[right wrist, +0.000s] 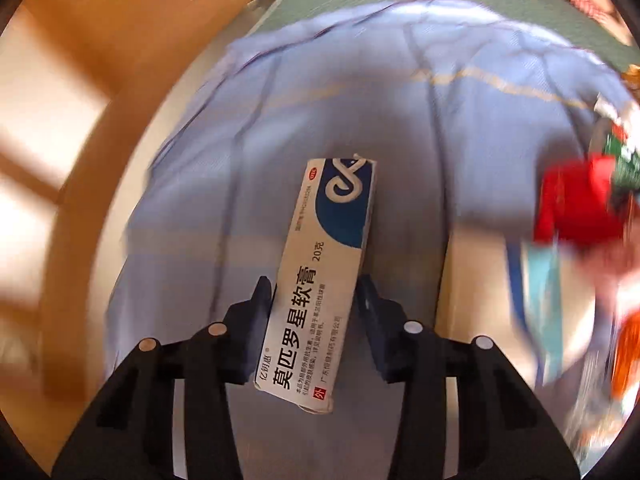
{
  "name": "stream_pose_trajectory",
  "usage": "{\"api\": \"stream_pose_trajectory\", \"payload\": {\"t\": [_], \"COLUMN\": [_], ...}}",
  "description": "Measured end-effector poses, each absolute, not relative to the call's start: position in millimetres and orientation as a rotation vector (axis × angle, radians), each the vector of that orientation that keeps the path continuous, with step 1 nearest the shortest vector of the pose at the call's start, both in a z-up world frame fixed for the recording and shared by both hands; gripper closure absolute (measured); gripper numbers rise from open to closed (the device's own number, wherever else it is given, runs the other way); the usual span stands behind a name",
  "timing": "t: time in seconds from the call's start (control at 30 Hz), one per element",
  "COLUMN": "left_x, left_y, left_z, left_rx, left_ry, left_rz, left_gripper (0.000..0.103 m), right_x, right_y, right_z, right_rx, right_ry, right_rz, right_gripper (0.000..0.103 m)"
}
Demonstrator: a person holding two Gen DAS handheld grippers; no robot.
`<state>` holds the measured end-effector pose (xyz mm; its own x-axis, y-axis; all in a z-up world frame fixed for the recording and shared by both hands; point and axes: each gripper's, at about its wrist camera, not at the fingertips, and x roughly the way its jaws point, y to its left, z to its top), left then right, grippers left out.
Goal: Collect trash
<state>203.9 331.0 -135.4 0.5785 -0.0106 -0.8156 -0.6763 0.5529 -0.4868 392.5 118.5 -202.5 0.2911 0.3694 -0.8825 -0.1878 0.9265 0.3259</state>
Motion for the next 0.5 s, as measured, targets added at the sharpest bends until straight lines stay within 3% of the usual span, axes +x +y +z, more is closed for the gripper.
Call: {"api": "stream_pose_trajectory", "payload": {"t": [0.17,0.27,0.3,0.37,0.5], "left_x": [202.3,206.5,210.3,220.3,237.2], "left_y": [330.6,323.8,319.9,310.9,290.9], "left_z": [-136.1,-140.1,-142.2,-147.2,-155.6], "left_rx": [-0.893,-0.862,-0.845,-0.803,-0.744], "left_ry": [0.883,0.916,0.937,0.992,1.067], "left_rz": [0.475,0.462,0.447,0.403,0.299], "left_gripper": [0.010,0.009,0.009,0.008,0.008], "right_x": [311.6,311.8,315.9,336.1,376.7], "right_y": [114.5,71.8,57.0,31.7,10.4], "right_z": [-201.7,-166.7,-155.8,-144.6,-170.4], "right_rx": [0.067,0.127,0.135,0.099,0.077], "right_ry": [1.335,1.122,1.057,0.987,1.114], "right_rz": [0.541,0.430,0.350,0.174,0.102], "right_gripper": [0.042,0.017,0.013,0.009,0.008]}}
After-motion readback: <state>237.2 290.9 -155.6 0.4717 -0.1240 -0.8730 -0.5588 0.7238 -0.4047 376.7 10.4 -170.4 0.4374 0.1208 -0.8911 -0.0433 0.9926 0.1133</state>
